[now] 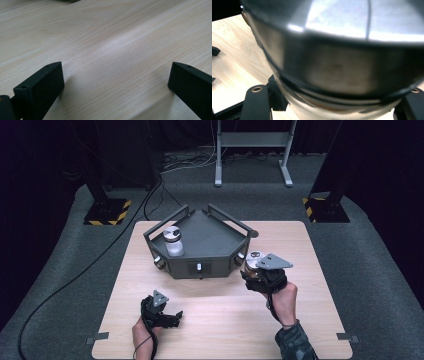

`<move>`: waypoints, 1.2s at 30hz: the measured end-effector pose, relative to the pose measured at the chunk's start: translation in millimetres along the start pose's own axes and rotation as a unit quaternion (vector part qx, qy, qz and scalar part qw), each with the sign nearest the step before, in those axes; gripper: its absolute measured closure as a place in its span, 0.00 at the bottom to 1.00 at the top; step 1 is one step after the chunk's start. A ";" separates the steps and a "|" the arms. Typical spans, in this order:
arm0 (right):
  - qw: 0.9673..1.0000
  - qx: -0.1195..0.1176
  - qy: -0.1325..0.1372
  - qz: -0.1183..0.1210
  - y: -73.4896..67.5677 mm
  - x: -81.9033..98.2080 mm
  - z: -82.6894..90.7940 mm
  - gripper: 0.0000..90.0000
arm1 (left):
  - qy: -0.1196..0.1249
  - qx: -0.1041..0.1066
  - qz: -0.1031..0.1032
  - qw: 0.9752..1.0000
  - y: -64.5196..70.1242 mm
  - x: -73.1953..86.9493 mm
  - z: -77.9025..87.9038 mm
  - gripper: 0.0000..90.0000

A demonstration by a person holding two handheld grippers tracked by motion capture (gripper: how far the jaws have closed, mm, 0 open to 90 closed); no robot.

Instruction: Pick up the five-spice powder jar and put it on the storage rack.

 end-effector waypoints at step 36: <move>1.000 -0.006 -0.001 -0.027 9.9 -12.3 -40.1 0.33 | 0.000 -0.001 -0.001 1.000 0.3 0.2 0.1 0.00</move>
Point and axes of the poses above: each handheld gripper's, and its own axes: z roughly backward along the jaws, x roughly out of its underside, y roughly to its right, the point moved 3 cm from there along -z, roughly forward along the jaws, and after that the axes turned 15 degrees about y, right-handed, at the moved point
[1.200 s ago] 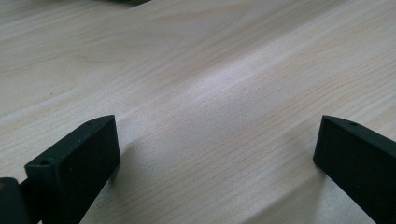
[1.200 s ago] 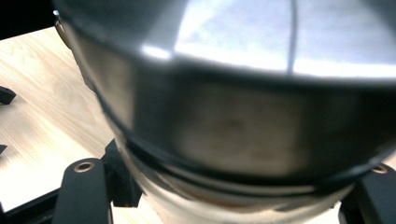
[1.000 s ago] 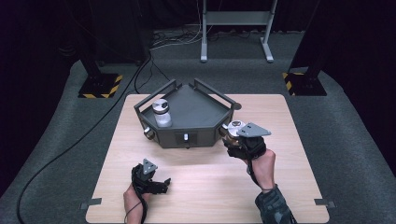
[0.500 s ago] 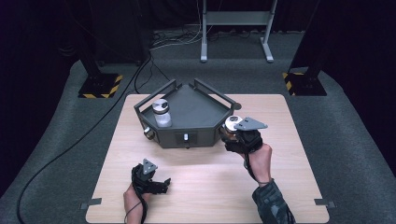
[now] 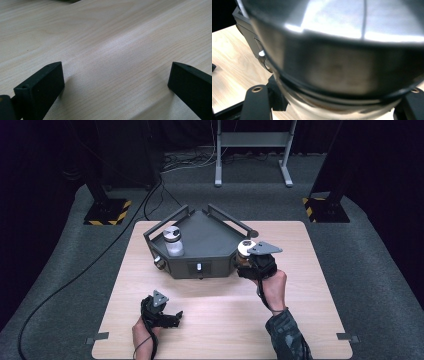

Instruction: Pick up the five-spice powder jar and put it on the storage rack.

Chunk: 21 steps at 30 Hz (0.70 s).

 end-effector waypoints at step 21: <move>1.000 -0.007 0.010 -0.002 -2.9 -18.9 -17.4 0.33 | 0.000 0.000 0.000 1.000 0.1 0.0 0.0 0.00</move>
Point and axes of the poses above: each handheld gripper's, and its own axes: z roughly backward along the jaws, x roughly out of its underside, y roughly to its right, the point moved 3 cm from there along -z, roughly forward along the jaws, and after that the axes turned 15 degrees about y, right-handed, at the moved point
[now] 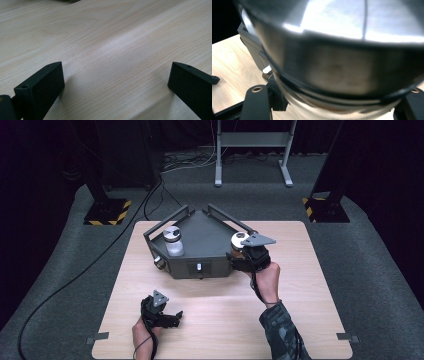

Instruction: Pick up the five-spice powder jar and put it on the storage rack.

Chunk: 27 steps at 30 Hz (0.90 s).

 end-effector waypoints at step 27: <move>1.000 -0.008 -0.014 -0.012 3.6 -8.5 -37.2 0.34 | 0.002 -0.001 0.000 1.000 0.7 0.5 0.1 0.00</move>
Point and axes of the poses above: each handheld gripper's, and its own axes: z roughly backward along the jaws, x roughly out of its underside, y roughly to its right, the point moved 3 cm from there along -z, roughly forward along the jaws, and after that the axes turned 15 degrees about y, right-handed, at the moved point
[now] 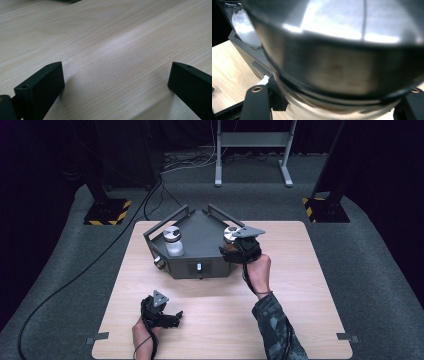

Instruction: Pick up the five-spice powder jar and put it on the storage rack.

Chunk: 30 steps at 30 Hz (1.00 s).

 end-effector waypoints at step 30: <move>1.000 0.001 -0.021 -0.005 2.6 -10.8 -40.6 0.33 | 0.000 0.000 -0.001 1.000 0.0 0.0 0.0 0.01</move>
Point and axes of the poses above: each handheld gripper's, and its own axes: z roughly backward along the jaws, x roughly out of its underside, y roughly to its right, the point moved 3 cm from there along -z, roughly forward along the jaws, and after that the axes turned 15 degrees about y, right-handed, at the moved point
